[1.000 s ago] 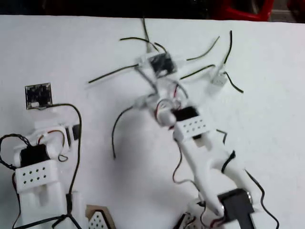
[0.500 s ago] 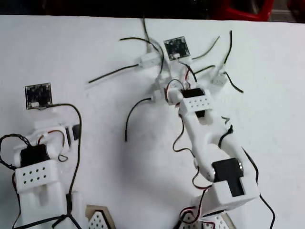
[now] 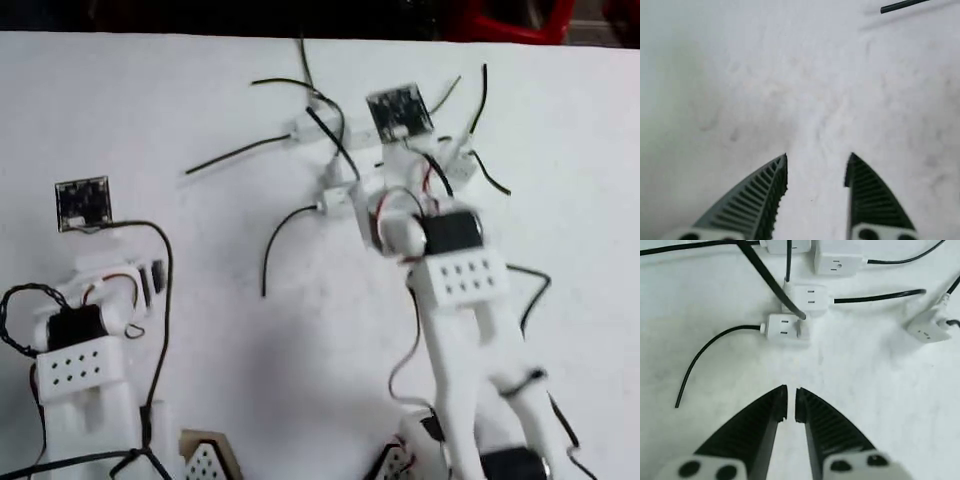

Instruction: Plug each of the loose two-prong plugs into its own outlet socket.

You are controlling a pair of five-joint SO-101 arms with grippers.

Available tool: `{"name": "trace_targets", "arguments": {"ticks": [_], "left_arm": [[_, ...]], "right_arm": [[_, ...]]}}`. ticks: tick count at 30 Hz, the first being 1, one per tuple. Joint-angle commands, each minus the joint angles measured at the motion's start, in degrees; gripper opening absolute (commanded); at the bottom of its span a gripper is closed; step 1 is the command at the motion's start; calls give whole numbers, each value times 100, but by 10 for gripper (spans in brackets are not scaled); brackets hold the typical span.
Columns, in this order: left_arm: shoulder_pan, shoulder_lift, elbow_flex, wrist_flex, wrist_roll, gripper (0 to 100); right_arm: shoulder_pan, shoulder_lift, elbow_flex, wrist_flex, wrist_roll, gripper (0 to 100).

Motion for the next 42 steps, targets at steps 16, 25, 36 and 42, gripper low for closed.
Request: {"name": "trace_targets", "arguments": {"ticks": [16,25,36,42], "left_arm": [[708,-3073,9,835,-510,22],[989,-4840,1275,1222,-580,23],[998,-4971,2189,1231,-589,24],[998,-4971,2945,1231,-598,24]], "right_arm": [[31,-5798,3771,145,9,19],[13,-7160,4519,769,9,19],[13,-7134,5556,743,9,20],[13,-7134,6576,215,35,20]]}}
